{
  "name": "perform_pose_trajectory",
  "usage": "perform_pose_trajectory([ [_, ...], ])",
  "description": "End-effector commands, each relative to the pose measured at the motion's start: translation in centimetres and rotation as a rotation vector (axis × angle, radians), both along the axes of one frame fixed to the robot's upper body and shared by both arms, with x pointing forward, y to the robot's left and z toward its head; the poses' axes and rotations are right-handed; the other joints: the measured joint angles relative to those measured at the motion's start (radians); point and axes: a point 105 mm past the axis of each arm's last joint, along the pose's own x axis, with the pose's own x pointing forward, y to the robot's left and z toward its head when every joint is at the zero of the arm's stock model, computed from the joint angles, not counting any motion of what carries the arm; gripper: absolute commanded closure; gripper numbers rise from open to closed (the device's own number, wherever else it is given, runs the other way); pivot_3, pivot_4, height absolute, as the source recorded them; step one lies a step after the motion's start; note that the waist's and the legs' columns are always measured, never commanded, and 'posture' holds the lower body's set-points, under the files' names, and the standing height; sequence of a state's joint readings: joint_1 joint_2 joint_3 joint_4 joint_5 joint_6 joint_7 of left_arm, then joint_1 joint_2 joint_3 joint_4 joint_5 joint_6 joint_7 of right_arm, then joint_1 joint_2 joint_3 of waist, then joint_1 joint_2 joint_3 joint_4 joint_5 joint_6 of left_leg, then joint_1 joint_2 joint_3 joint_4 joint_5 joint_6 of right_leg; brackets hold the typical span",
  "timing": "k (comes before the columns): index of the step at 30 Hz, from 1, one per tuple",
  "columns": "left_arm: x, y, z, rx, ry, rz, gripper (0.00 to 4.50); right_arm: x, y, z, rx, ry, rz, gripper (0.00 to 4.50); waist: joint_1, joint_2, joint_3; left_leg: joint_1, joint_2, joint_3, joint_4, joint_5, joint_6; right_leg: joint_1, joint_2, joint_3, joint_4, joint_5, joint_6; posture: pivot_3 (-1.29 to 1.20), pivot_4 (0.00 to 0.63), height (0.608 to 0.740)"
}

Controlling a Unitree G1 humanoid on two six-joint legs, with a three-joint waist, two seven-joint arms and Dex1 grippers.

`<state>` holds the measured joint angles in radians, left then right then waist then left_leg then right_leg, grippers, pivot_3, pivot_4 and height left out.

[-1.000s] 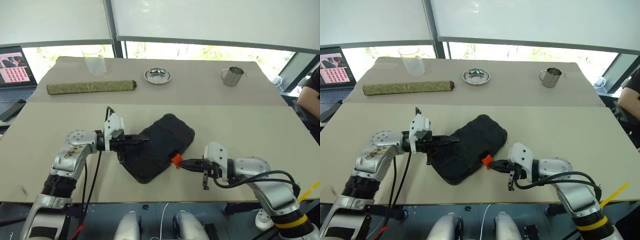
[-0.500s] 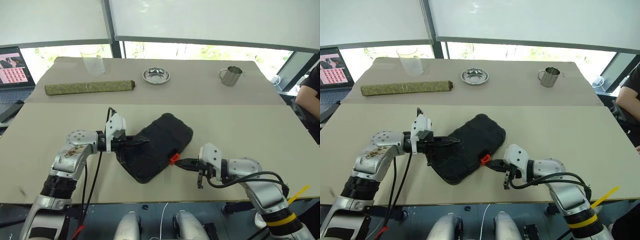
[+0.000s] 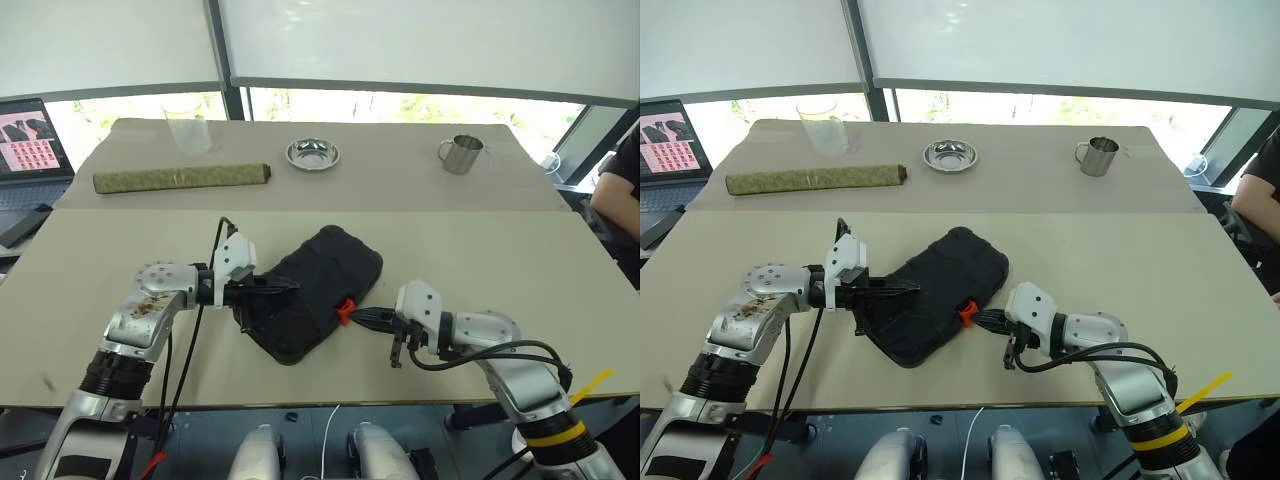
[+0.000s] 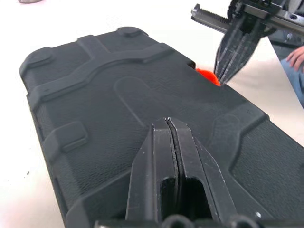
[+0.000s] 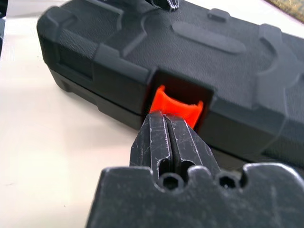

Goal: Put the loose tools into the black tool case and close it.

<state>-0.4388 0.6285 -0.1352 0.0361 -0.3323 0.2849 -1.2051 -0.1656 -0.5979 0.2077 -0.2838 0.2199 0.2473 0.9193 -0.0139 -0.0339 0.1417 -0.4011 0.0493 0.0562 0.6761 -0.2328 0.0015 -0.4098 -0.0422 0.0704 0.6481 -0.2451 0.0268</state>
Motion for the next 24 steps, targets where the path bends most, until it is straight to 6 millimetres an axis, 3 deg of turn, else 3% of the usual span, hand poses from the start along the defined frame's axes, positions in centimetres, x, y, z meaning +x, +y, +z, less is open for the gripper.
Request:
perform_pose_trajectory([
  [1, -0.2, 0.4, -3.0, 0.063, 0.094, 0.031, 4.45, -0.3, -0.3, 0.5, -0.004, -0.002, -0.005, 4.49, 0.000, 0.000, 0.000, 0.001, 0.000, 0.000, 0.000, 0.000, 0.000, 0.001, 0.000, 0.000, 0.000, 0.000, 0.000, 0.00, 0.150, 0.740],
  [9, -0.1, 0.1, -3.3, 0.087, 0.101, 0.036, 4.45, 0.6, 0.6, 0.5, 0.019, -0.026, -0.026, 4.49, 0.000, 0.006, -0.003, 0.005, 0.000, 0.000, 0.000, 0.000, 0.000, 0.005, 0.000, 0.000, -0.001, -0.005, 0.007, 0.00, 0.150, 0.740],
  [24, -0.5, 0.0, -4.1, 0.134, 0.137, 0.040, 4.45, 1.6, 2.1, 0.0, 0.022, -0.026, -0.005, 4.49, -0.005, 0.008, -0.005, 0.010, 0.000, 0.000, -0.002, 0.000, 0.000, 0.008, 0.000, 0.001, 0.000, -0.006, 0.006, 0.00, 0.150, 0.740],
])
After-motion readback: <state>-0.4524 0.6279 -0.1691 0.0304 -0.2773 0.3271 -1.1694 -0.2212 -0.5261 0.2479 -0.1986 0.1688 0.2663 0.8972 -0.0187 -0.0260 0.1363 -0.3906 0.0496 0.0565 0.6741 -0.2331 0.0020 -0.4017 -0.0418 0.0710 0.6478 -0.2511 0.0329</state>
